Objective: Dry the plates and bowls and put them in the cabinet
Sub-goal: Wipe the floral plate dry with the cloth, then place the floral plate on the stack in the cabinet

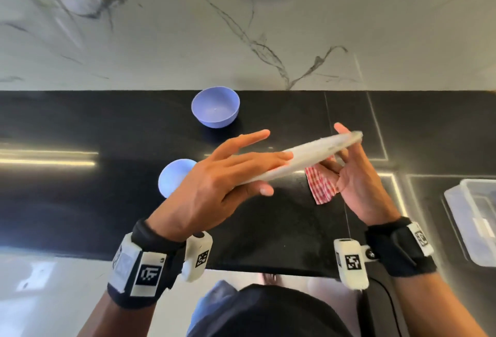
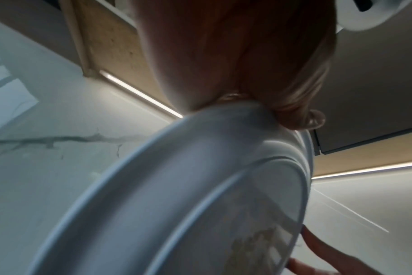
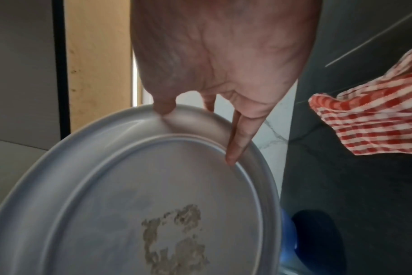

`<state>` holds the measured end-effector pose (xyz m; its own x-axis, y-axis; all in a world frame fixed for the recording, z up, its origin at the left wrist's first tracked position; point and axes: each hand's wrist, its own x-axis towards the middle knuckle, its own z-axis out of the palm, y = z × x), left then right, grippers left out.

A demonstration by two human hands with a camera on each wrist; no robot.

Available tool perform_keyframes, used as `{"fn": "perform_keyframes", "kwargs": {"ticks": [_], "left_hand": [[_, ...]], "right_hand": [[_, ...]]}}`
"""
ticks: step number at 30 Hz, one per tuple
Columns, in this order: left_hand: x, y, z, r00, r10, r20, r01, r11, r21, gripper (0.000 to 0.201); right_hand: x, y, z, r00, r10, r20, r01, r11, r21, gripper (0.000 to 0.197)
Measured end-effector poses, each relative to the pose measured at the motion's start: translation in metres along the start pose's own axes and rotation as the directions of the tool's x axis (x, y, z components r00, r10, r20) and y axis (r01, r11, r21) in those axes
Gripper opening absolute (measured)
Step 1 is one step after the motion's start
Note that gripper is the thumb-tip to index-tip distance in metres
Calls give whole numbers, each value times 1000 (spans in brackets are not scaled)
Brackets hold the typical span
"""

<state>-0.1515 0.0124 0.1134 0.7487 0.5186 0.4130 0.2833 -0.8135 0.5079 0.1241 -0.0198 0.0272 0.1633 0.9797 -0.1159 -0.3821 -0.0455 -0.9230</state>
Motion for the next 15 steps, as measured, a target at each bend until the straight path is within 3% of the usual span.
{"fn": "perform_keyframes", "kwargs": {"ticks": [4,8,11,15], "left_hand": [[-17,2,-39,998,55,-1,-55,993,104,35],[-32,7,-88,992,89,-87,-68,972,225,29],[-42,15,-120,976,157,-153,-107,949,296,28],[-54,23,-158,943,260,-210,-166,909,382,32]], "right_hand": [[-5,-10,14,988,-124,91,122,992,25,36],[-15,-37,45,950,-262,168,263,965,20,67],[-25,-58,72,889,-411,203,416,909,18,67],[-37,-81,110,792,-588,165,599,800,-23,51]]}}
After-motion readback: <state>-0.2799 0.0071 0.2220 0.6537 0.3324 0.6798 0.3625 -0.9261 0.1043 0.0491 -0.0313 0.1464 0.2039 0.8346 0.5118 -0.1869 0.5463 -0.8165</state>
